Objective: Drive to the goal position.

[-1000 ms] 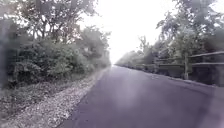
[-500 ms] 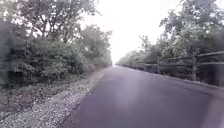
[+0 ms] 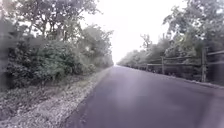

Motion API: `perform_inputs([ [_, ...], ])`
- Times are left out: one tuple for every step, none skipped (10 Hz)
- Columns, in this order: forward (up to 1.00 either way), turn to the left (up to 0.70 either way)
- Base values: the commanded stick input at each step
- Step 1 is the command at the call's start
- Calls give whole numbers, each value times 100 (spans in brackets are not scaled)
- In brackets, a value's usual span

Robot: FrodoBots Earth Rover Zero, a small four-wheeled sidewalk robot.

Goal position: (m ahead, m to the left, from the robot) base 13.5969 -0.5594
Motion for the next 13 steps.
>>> perform_inputs([
  [100,0],
  [100,0],
  [100,0],
  [100,0],
  [100,0],
  [100,0],
  [100,0],
  [100,0],
  [100,0],
  [100,0],
  [100,0],
  [100,-25],
  [100,-40],
])
